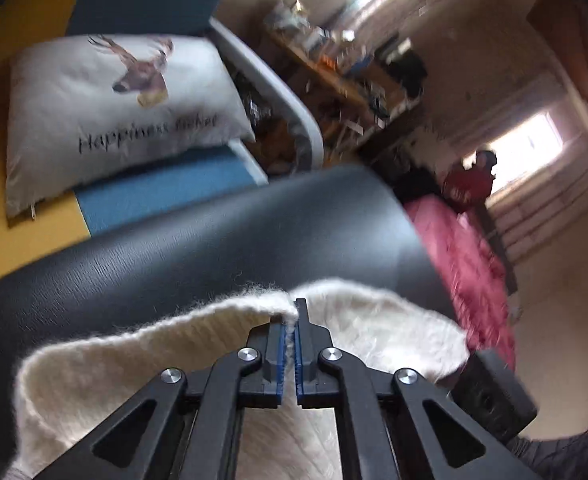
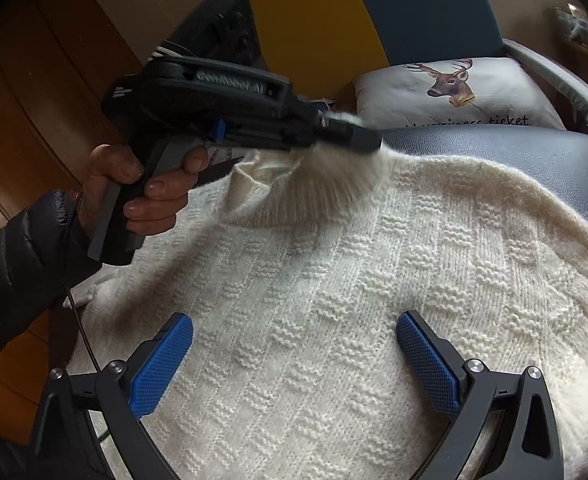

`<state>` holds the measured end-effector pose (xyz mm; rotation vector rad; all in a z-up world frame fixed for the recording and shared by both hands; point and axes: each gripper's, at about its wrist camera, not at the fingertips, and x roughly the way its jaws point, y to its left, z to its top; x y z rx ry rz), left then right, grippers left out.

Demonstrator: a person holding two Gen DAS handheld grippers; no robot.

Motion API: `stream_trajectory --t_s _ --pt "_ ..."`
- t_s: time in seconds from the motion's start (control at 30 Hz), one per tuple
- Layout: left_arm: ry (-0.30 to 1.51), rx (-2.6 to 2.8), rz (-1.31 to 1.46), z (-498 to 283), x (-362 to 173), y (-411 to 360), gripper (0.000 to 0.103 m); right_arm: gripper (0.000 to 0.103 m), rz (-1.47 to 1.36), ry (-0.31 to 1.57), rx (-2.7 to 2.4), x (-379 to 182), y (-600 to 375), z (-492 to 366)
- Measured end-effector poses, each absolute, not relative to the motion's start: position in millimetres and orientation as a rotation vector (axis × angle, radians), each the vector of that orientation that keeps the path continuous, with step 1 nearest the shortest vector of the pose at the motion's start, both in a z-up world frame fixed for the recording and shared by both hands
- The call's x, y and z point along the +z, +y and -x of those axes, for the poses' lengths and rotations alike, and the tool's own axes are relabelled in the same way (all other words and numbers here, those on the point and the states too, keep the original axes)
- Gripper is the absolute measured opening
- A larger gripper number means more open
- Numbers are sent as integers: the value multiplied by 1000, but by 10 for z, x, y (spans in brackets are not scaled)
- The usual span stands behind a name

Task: Fold clothes
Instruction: 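Grasp the sweater collar edge with the left gripper and straighten it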

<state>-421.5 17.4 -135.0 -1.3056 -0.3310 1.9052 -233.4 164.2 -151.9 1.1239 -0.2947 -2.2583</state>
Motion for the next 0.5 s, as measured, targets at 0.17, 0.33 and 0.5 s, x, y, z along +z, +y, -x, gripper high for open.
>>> stream_trajectory --t_s 0.17,0.33,0.5 --pt "-200 1985 1408 4242 -1568 285 2 103 -1121 -287 -2261 -1527 1651 2302" --pt "-275 2046 1387 4179 -1476 189 13 103 -1137 -224 -2285 -1521 1584 2288" --pt "-456 2179 1269 3745 -1201 -381 20 103 -1131 -244 -2279 -1522 1615 2291"
